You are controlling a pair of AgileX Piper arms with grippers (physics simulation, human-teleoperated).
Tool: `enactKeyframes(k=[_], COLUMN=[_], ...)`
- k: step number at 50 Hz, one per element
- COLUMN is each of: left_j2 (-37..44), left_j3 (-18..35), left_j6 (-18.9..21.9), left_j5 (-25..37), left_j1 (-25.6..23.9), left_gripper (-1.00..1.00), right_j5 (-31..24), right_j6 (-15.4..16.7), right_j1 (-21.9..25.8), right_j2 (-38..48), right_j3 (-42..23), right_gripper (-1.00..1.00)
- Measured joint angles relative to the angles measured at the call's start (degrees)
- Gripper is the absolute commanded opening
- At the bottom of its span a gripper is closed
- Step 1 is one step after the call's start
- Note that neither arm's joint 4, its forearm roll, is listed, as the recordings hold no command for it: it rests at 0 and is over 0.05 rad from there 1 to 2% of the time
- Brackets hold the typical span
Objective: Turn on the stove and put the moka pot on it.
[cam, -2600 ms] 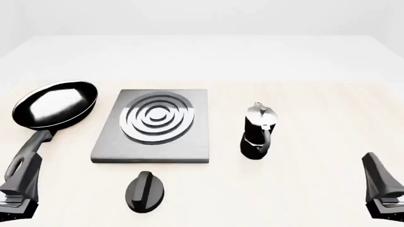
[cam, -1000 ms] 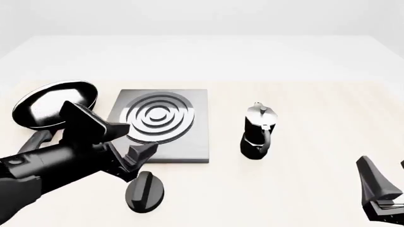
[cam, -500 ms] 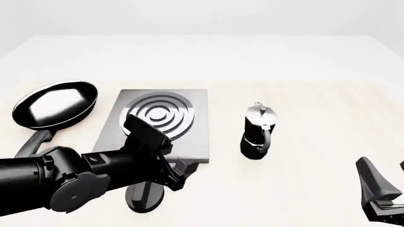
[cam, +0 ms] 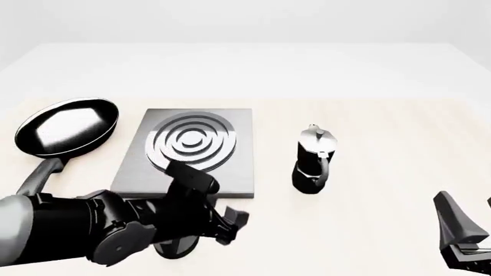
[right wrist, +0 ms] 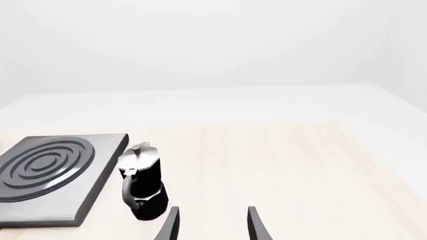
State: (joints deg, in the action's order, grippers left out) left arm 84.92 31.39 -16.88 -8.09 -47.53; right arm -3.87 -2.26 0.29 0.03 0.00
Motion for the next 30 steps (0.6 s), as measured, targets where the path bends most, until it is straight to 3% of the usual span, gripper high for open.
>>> enactKeyframes(k=[30], left_j2=[2.4], left_j3=[-3.0], left_j6=[-7.4], left_j5=[-3.8], left_j1=[0.7], left_gripper=[1.0], right_j5=[-0.3], right_j6=[0.1], right_j1=[-0.4], right_j2=[0.0], right_j3=[0.0], right_gripper=[1.0])
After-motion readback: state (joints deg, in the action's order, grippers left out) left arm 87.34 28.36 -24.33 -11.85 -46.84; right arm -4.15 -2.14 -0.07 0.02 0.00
